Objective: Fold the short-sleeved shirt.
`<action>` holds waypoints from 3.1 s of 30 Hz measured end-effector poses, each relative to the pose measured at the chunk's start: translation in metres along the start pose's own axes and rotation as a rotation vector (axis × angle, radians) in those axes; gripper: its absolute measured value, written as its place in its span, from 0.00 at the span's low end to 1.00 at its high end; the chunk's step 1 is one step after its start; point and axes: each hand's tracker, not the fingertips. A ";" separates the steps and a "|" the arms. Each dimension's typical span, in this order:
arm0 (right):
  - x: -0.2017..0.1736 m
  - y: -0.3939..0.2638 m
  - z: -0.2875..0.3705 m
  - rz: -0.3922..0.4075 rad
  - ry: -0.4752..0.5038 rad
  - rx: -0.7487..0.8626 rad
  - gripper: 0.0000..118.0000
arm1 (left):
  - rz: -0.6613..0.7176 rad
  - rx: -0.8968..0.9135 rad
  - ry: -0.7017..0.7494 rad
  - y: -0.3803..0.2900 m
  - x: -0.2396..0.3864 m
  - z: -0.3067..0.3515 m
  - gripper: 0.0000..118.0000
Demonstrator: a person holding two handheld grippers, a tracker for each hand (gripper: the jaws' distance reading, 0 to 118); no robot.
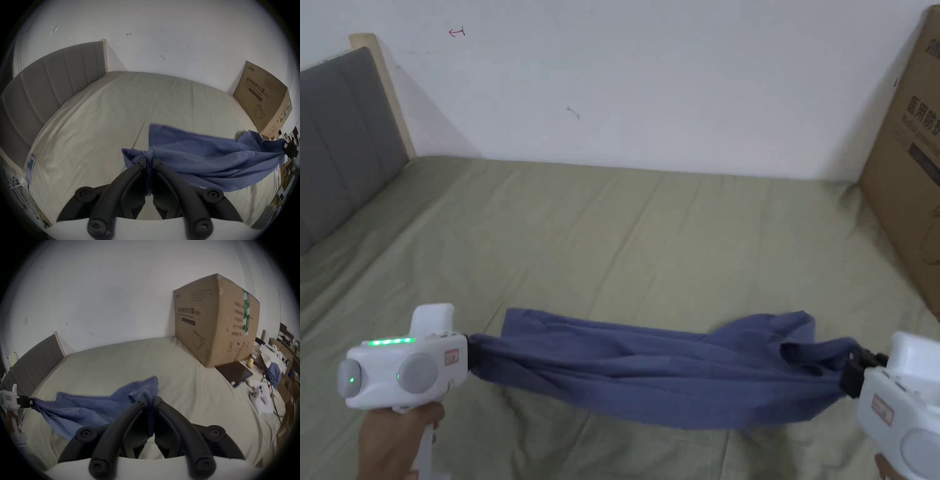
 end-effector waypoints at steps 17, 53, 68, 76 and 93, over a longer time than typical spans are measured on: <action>0.044 -0.149 0.084 -0.018 -0.071 -0.325 0.05 | 0.038 -0.202 0.066 -0.162 -0.049 0.075 0.04; -0.043 0.018 0.170 0.129 0.010 0.374 0.80 | -0.041 0.566 -0.072 -0.029 0.072 0.205 0.73; -0.054 0.021 0.157 0.157 0.005 0.361 0.00 | -0.083 0.423 -0.141 -0.023 0.074 0.173 0.00; -0.057 0.029 0.123 0.188 -0.002 0.315 0.00 | -0.097 0.092 -0.153 0.012 0.045 0.085 0.00; -0.054 0.007 0.020 0.194 -0.047 0.102 0.00 | -0.049 -0.318 0.010 0.004 -0.006 -0.121 0.77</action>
